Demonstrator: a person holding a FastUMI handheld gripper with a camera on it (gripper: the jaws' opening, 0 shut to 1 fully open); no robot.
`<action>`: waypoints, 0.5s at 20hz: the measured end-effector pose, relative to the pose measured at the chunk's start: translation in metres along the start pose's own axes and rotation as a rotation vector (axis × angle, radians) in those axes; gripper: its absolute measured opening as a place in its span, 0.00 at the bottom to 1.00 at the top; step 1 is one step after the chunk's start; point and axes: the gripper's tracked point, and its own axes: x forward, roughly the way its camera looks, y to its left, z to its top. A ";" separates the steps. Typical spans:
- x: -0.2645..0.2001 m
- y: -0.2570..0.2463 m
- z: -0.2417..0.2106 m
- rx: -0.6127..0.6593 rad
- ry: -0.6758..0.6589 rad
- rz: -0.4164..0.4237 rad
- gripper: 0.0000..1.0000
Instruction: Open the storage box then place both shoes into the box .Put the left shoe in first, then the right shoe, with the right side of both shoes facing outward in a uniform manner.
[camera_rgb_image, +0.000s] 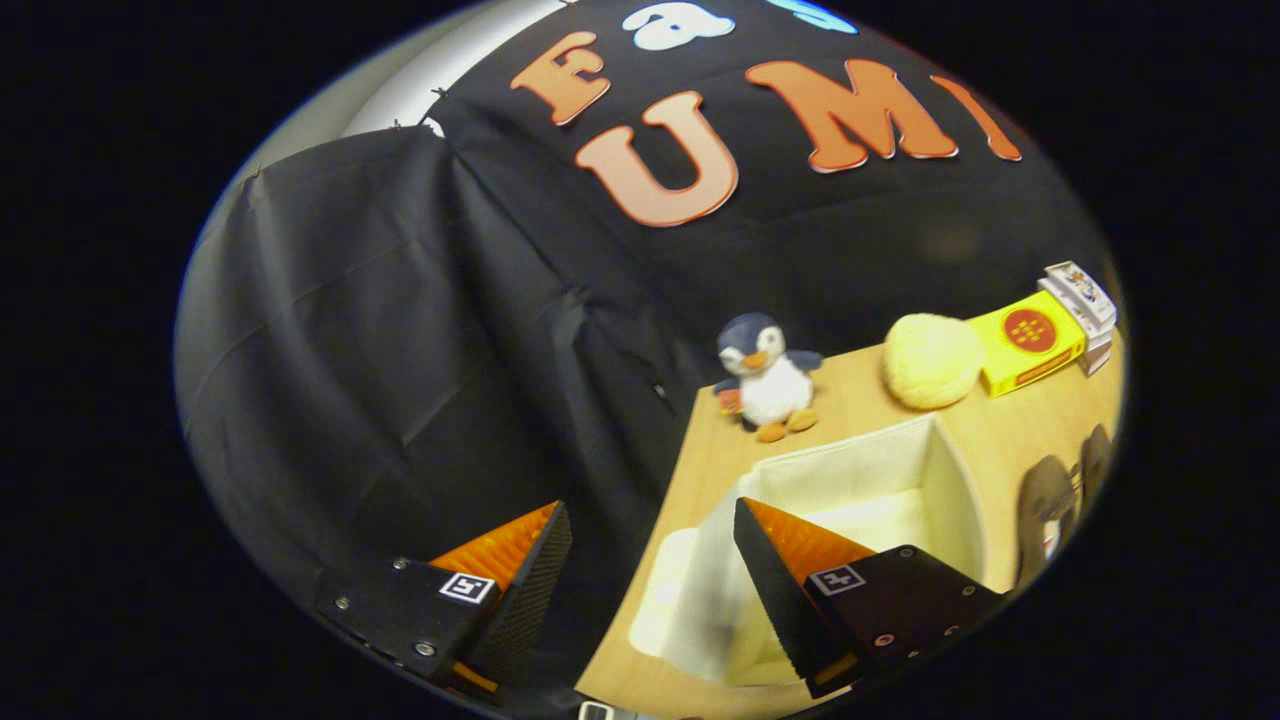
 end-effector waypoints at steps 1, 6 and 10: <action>-0.009 -0.025 0.006 -0.007 -0.018 -0.040 0.98; -0.063 -0.144 0.034 -0.040 -0.087 -0.233 0.98; -0.102 -0.224 0.030 -0.090 -0.116 -0.362 0.98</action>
